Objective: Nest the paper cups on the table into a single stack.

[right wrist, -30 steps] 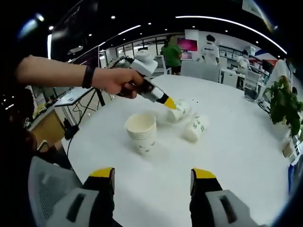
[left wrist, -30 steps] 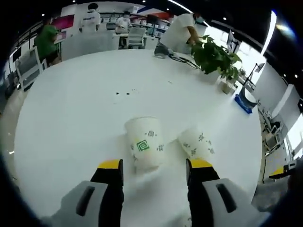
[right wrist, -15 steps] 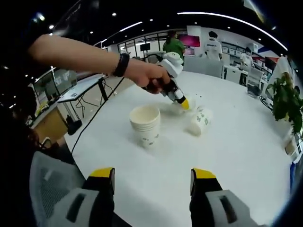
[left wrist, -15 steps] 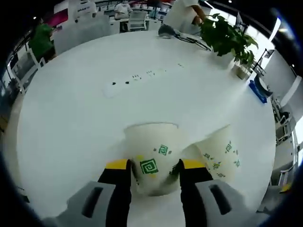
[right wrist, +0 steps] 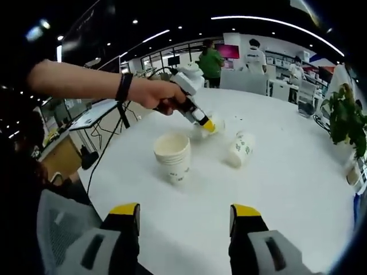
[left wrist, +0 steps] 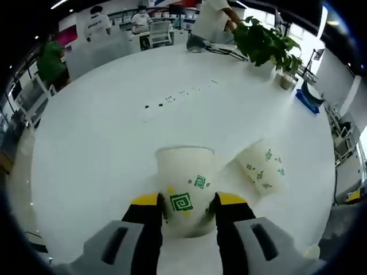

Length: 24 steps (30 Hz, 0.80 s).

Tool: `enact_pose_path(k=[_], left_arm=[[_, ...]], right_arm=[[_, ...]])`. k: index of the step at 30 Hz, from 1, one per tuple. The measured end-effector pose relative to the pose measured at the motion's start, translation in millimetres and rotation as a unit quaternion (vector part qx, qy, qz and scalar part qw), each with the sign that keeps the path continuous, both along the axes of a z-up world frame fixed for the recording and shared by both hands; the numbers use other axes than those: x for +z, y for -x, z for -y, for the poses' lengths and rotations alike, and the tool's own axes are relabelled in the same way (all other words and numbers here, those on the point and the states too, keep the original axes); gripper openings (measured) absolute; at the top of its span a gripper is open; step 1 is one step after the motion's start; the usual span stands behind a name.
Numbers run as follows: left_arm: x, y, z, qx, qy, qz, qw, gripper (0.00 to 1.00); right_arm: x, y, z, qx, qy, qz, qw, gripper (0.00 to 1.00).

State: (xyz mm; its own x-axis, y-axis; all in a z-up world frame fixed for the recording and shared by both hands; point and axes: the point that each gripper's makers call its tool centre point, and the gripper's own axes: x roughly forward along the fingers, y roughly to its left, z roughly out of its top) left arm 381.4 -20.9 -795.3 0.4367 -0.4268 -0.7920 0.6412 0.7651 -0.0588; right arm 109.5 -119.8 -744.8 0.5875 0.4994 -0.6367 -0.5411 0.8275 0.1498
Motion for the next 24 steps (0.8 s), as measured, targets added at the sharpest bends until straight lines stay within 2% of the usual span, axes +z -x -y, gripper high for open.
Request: enact_pose_path(k=[3, 9, 14, 18, 24], left_arm=[[6.9, 5.4, -17.1, 0.001, -0.011, 0.012, 0.9999, 0.34], [13.3, 17.0, -41.2, 0.013, -0.006, 0.018, 0.9997, 0.34], [18.2, 36.2, -57.8, 0.018, -0.011, 0.020, 0.9996, 0.34], [21.0, 48.6, -65.8, 0.020, -0.012, 0.022, 0.9995, 0.34], [31.3, 71.3, -74.9, 0.009, -0.021, 0.041, 0.9989, 0.34]], right_arm=[[0.6, -3.0, -0.5, 0.004, 0.001, 0.003, 1.0000, 0.63], [2.6, -2.9, -7.2, 0.016, 0.000, 0.006, 0.9999, 0.62], [1.7, -2.5, -14.1, 0.029, 0.007, 0.011, 0.9995, 0.62], [-0.1, -1.1, -16.6, 0.040, 0.013, 0.009, 0.9991, 0.62], [6.7, -4.5, -20.6, 0.043, 0.005, 0.015, 0.9989, 0.61]])
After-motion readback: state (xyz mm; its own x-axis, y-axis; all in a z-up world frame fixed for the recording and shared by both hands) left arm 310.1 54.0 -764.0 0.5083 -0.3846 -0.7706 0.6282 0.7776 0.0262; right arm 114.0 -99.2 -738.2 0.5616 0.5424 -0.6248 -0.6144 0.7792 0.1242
